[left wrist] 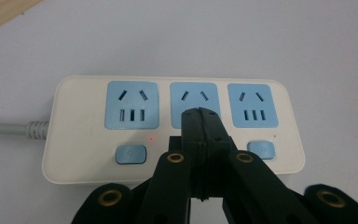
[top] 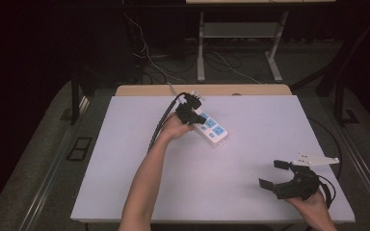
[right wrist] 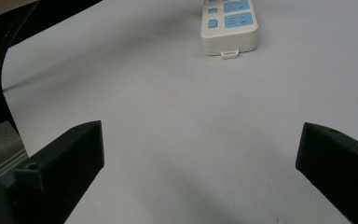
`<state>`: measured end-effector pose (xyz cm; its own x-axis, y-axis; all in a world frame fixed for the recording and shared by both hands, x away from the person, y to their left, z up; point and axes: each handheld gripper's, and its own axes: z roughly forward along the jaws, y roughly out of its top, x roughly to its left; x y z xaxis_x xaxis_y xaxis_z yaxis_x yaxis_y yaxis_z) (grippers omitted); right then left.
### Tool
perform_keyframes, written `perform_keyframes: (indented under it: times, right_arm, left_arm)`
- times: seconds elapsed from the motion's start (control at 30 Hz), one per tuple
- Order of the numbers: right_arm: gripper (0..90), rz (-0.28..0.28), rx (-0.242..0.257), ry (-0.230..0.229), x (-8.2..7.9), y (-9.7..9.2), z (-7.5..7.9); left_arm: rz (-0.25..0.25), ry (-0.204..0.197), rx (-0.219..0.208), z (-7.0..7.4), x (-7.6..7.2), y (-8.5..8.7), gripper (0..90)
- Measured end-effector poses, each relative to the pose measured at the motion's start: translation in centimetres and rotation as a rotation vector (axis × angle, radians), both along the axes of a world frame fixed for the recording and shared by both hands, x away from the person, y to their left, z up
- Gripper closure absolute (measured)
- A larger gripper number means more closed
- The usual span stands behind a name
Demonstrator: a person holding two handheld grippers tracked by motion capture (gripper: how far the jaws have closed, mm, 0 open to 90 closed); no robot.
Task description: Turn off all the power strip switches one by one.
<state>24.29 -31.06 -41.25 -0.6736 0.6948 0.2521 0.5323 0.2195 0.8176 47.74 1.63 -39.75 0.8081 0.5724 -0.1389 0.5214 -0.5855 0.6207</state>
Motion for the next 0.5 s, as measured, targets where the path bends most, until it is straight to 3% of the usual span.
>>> perform_keyframes:
  times: [0.5]
  right_arm:
    - [0.8,0.006,-0.004,0.003,0.0,0.2,0.0]
  left_arm:
    - [-0.007,0.014,0.021,-1.3,-0.2,-0.3,89.3]
